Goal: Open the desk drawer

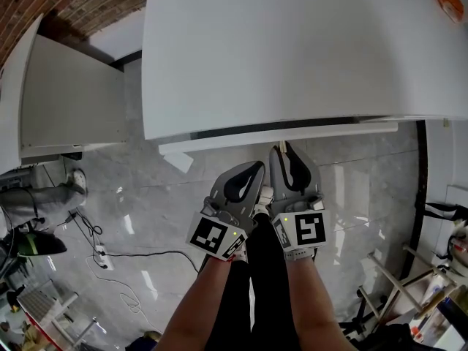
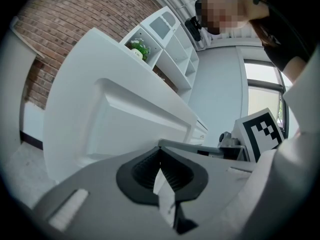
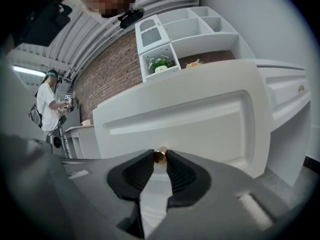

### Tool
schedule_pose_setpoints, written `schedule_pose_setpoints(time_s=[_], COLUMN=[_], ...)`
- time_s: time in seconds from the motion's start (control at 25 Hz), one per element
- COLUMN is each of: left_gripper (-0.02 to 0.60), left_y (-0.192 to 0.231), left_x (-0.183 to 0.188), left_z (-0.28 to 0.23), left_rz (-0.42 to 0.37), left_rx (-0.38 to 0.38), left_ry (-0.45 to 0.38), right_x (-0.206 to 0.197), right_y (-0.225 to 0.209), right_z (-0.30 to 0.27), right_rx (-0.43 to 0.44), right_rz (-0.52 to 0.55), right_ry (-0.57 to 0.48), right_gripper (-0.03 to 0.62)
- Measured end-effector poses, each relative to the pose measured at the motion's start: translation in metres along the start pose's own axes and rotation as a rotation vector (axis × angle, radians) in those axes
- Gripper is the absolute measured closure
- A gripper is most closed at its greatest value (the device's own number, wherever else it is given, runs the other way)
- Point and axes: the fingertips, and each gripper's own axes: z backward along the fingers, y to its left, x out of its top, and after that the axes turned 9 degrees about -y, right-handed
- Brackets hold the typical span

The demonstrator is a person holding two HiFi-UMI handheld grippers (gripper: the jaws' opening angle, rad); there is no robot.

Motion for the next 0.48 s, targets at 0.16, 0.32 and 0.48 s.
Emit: schedule_pose_setpoints(time_s=[0.16,0.32,0.48], left_gripper=[0.578,0.578,0.578], left_y=[-0.006,-0.014,-0.019], left_x=[-0.002,-0.004,-0.005], left_z=[0.003,0.009,0.016], left_rz=[-0.002,0.002,-0.003], left_rx=[-0.01,-0.021,-0.033], left_ry=[0.002,0.005,0.008], right_x=[0.0,0.0,-0.001], right_y=[0.001,0.003,0.005], right_z=[0.007,0.015,0.023], right_rx=[-0.004,-0.009,-0.015], right_rz=[-0.012,-0.009,-0.008], right_ry=[0.002,0.002,0.001], right_gripper=[0.519,0.52,0.52])
